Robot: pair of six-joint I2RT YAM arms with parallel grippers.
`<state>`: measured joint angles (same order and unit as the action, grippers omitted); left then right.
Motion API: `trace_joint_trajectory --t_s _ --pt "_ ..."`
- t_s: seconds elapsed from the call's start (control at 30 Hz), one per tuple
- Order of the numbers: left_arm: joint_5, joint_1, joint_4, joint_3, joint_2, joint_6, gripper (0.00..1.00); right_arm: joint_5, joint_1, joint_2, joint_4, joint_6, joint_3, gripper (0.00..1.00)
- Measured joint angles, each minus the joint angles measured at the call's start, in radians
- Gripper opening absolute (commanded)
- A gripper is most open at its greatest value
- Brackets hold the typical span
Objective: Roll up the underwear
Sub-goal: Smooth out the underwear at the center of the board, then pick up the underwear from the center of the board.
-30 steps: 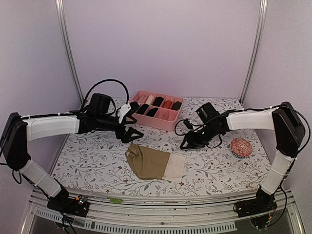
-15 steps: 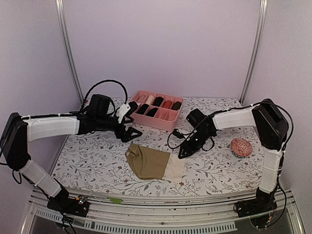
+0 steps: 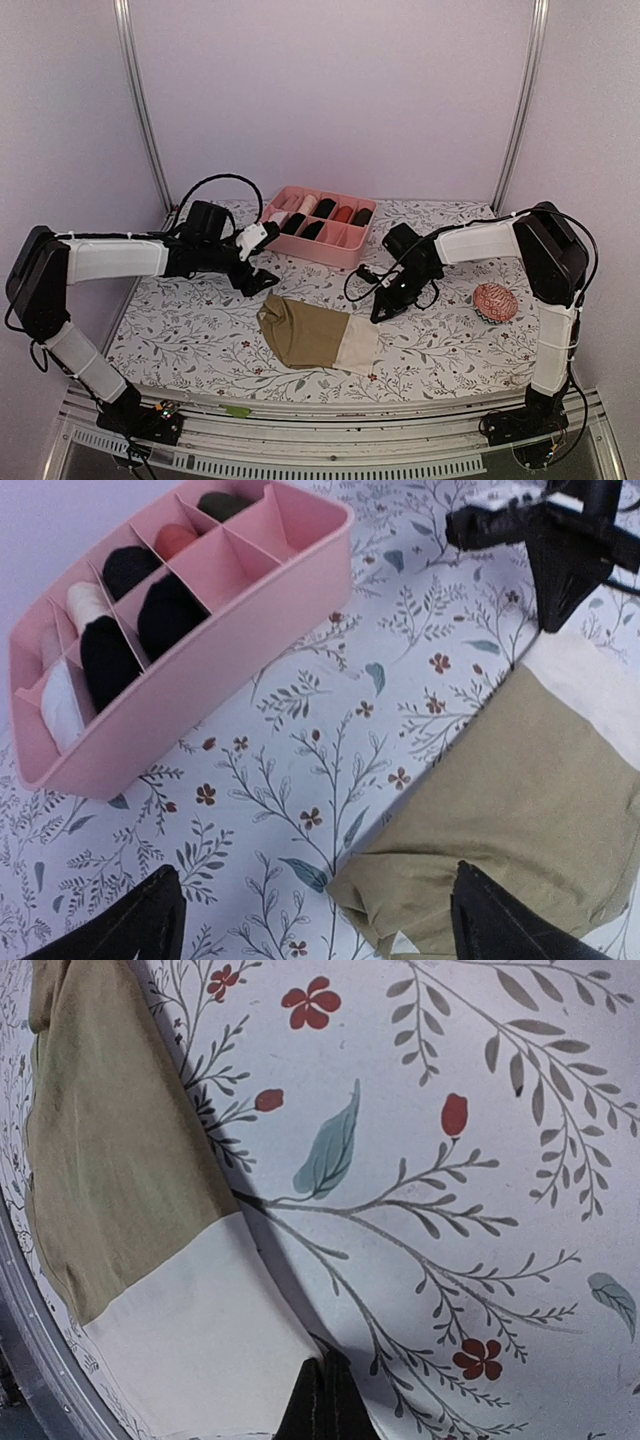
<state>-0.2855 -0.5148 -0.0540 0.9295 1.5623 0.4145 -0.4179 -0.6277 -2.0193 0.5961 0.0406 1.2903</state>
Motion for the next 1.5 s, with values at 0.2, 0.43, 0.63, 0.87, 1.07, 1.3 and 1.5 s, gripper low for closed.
trace_joint_trajectory --t_s 0.2,0.43,0.63,0.87,1.07,1.3,1.5 --pt "0.01 -0.007 -0.111 0.024 0.109 0.122 0.65 0.001 0.0 0.01 -0.01 -0.089 -0.017 0.0" --pt "0.044 -0.048 -0.153 0.106 0.244 0.205 0.45 0.001 0.001 0.019 -0.012 -0.147 -0.032 0.0" --pt "0.121 -0.04 -0.143 0.055 0.271 0.27 0.37 0.002 0.002 0.02 -0.016 -0.162 -0.035 0.0" --pt "0.14 -0.016 -0.124 -0.058 0.175 0.311 0.41 0.001 0.003 0.026 -0.034 -0.176 -0.05 0.0" --pt "0.13 0.02 -0.126 -0.071 0.155 0.317 0.61 0.003 0.003 0.024 -0.025 -0.179 -0.04 0.0" --pt "0.016 0.05 -0.174 -0.132 -0.048 0.327 0.76 0.089 0.0 0.051 0.032 -0.195 -0.026 0.28" --pt "-0.101 -0.049 -0.174 -0.148 -0.21 0.35 0.62 0.14 0.015 0.157 0.093 -0.218 -0.039 0.33"
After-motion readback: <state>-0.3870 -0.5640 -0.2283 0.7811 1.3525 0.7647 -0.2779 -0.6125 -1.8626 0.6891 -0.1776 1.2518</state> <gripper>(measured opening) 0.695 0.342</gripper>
